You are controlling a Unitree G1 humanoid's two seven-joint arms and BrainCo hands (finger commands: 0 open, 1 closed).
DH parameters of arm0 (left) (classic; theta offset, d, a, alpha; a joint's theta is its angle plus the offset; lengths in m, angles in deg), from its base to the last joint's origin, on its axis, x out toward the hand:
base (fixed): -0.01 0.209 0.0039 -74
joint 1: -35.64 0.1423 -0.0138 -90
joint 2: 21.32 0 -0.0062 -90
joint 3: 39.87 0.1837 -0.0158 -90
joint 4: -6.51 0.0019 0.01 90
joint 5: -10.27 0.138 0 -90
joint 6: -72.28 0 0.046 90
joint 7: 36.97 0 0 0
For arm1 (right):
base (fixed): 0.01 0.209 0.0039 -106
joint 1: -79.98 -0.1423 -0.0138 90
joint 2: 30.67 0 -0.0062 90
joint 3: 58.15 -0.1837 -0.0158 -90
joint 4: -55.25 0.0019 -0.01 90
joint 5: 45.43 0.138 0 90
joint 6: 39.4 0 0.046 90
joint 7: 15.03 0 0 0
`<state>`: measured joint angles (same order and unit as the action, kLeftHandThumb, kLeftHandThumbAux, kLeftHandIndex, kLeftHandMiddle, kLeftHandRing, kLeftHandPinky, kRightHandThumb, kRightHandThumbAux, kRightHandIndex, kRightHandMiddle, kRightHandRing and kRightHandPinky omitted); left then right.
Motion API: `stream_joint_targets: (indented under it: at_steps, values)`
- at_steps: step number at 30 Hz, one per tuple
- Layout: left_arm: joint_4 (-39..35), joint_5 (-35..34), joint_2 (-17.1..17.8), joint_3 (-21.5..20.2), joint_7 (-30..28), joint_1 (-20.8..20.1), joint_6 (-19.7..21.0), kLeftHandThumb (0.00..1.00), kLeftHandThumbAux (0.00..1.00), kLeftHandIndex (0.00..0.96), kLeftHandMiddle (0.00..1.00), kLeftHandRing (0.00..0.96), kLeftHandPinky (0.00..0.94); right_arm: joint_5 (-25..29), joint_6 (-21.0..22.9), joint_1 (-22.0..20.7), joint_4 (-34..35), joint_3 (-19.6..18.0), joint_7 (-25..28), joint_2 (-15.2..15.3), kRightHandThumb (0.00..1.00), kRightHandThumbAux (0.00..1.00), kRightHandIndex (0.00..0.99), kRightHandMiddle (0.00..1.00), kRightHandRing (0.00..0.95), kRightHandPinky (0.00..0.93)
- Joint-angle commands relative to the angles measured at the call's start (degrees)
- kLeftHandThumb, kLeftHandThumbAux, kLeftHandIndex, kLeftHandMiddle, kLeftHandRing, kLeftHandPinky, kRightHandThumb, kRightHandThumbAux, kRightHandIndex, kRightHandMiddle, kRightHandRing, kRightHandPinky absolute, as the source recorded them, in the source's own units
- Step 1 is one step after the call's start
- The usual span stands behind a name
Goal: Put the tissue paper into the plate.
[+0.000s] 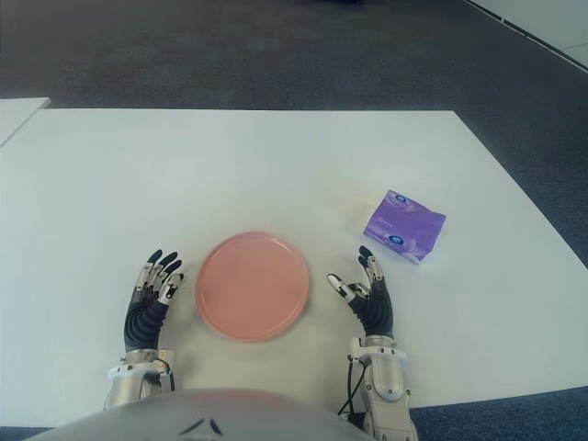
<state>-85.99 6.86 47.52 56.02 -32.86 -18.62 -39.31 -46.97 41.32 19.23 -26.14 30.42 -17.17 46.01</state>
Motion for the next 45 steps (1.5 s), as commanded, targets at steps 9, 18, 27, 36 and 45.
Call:
stream_joint_targets:
  at_steps: [9,18,27,36,45]
  values:
    - [5.2,-0.6,-1.4,0.6,0.4,4.7,7.0,0.214,0.634,0.097,0.182,0.178,0.210,-1.2,3.1,4.3,0.8,1.0,0.2,-0.4,0.399,0.675,0.105,0.109,0.051,0.034]
    - [5.3,-0.7,-1.4,0.6,0.5,4.6,7.1,0.214,0.635,0.094,0.173,0.169,0.199,-14.2,-13.3,5.2,0.0,-0.1,-4.6,5.1,0.299,0.649,0.066,0.087,0.055,0.058]
    - [5.7,-0.6,-1.4,0.3,0.6,4.0,7.1,0.210,0.631,0.090,0.169,0.165,0.198,-33.8,-23.8,3.1,0.4,-5.6,-17.4,11.7,0.142,0.581,0.047,0.089,0.076,0.081]
    - [6.4,-1.0,-1.3,0.1,0.2,3.4,6.6,0.225,0.633,0.104,0.174,0.175,0.214,-55.9,-18.8,3.6,5.1,-6.1,-32.2,14.3,0.243,0.556,0.008,0.032,0.026,0.004]
    - [6.7,-1.8,-1.2,0.0,-0.2,3.1,6.2,0.236,0.631,0.113,0.177,0.178,0.214,-63.1,-11.0,1.9,5.5,-4.3,-36.0,14.1,0.342,0.475,0.007,0.003,0.001,0.000]
